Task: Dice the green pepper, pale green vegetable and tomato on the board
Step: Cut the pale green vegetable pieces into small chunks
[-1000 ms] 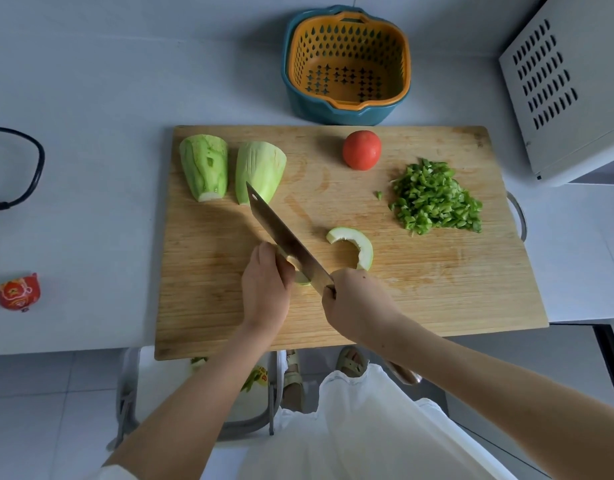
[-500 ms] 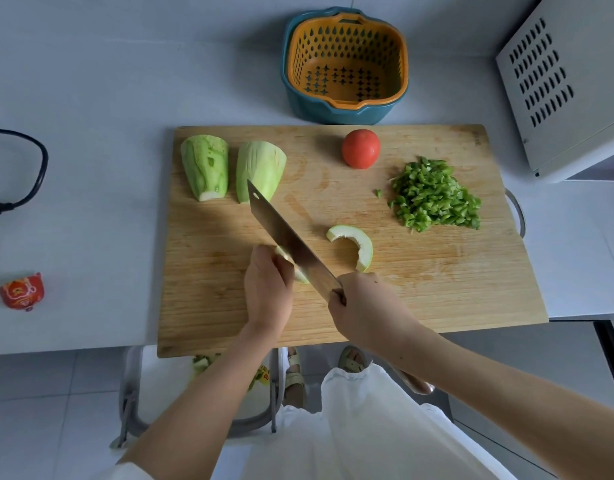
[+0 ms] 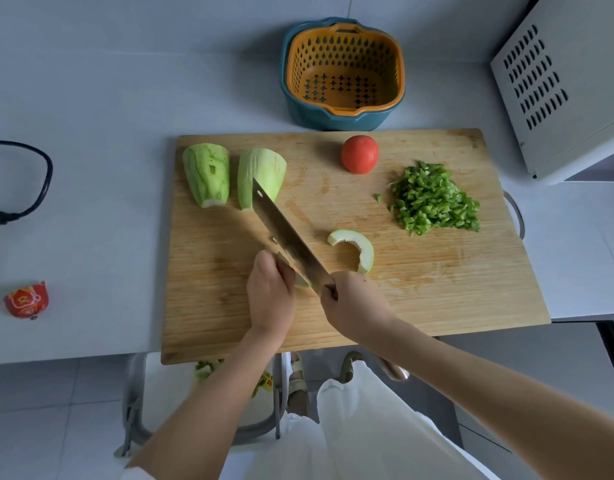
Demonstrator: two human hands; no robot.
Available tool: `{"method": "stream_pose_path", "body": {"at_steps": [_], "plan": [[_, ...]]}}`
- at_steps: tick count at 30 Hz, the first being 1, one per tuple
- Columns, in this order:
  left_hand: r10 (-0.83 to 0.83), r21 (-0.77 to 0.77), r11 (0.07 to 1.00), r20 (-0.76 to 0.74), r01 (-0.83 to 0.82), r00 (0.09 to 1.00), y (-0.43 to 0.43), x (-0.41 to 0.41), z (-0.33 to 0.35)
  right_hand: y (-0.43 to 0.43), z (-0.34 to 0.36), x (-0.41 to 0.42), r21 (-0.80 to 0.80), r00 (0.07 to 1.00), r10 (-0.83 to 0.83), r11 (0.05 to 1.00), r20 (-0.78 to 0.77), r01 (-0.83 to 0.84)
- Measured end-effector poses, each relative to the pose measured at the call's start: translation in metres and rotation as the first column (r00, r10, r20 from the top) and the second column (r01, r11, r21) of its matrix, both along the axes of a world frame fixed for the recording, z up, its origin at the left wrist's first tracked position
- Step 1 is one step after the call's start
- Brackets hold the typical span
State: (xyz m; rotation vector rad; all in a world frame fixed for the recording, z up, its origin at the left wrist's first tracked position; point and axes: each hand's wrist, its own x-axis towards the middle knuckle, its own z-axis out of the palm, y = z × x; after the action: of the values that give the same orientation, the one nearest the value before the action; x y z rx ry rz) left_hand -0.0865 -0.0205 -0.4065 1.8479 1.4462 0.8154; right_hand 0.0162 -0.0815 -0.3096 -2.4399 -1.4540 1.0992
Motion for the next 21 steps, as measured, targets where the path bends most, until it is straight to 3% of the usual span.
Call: {"method": "stream_pose_path", "body": {"at_steps": [13,18,21], "plan": [[0.010,-0.017,1.000,-0.067,-0.011,0.998,0.001,0.001,-0.001,-0.004,0.019,-0.005,-0.087,0.993,0.100,0.992,0.067,-0.094],[0.033,-0.101,0.994,0.016,-0.032,0.999,-0.001,0.001,0.003,0.008,-0.004,-0.010,-0.071,0.998,0.050,0.996,0.034,-0.048],[-0.024,-0.009,1.000,0.047,0.024,0.999,0.001,-0.006,0.000,0.008,-0.011,-0.010,-0.045,1.000,0.016,0.999,0.007,-0.016]]}}
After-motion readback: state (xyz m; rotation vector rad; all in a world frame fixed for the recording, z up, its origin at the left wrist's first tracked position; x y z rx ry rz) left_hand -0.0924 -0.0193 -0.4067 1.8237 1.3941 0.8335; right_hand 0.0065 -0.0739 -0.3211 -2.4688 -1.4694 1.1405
